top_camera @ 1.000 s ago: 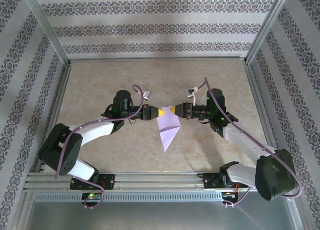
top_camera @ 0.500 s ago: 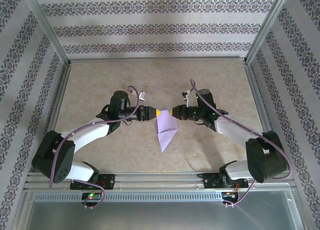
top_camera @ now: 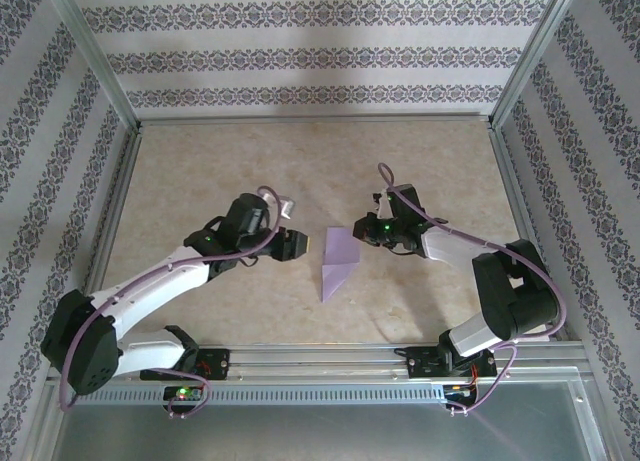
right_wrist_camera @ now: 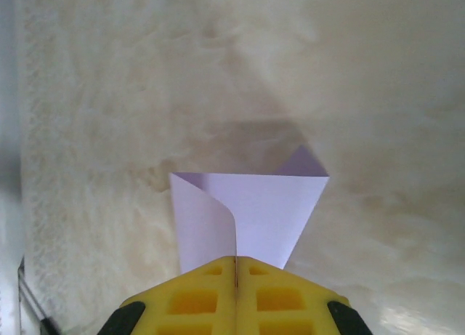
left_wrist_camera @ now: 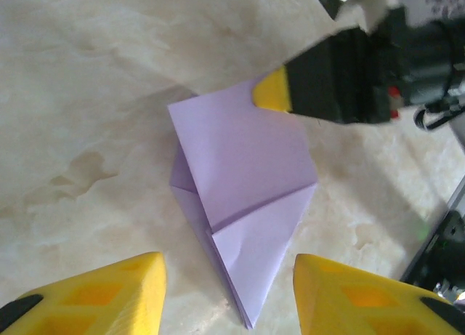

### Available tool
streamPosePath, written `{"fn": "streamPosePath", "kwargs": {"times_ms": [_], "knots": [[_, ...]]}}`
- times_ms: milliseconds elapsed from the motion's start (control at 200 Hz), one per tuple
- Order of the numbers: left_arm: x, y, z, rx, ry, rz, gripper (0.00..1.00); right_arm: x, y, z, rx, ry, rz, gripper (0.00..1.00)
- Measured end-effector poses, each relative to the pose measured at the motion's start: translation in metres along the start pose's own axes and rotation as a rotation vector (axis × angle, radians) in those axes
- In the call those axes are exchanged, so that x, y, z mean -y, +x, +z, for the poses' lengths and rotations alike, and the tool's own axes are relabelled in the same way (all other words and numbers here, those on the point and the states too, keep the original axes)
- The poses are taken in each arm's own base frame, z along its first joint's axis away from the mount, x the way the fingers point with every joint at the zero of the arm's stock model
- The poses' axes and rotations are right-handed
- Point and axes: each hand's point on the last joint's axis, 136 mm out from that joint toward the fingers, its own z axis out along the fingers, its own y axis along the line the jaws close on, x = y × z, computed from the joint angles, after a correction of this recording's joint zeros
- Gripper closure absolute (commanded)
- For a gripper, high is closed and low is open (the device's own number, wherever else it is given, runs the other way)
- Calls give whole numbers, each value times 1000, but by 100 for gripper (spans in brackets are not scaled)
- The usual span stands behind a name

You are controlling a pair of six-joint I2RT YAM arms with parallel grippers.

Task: Fold a paper plane with a square sheet of paper (fold left side to right side)
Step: Place the paper at the center of the table.

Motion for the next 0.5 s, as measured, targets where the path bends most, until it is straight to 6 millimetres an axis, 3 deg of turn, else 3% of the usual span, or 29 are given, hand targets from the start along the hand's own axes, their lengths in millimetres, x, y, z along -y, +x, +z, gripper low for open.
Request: {"fn": "streamPosePath", "kwargs": {"times_ms": [230, 500], "knots": [[54, 24, 39, -111, -92, 230, 52, 0, -8, -7, -9, 66, 64, 100], [66, 62, 91, -270, -231, 385, 52, 10, -3, -7, -33, 117, 116, 100]]}}
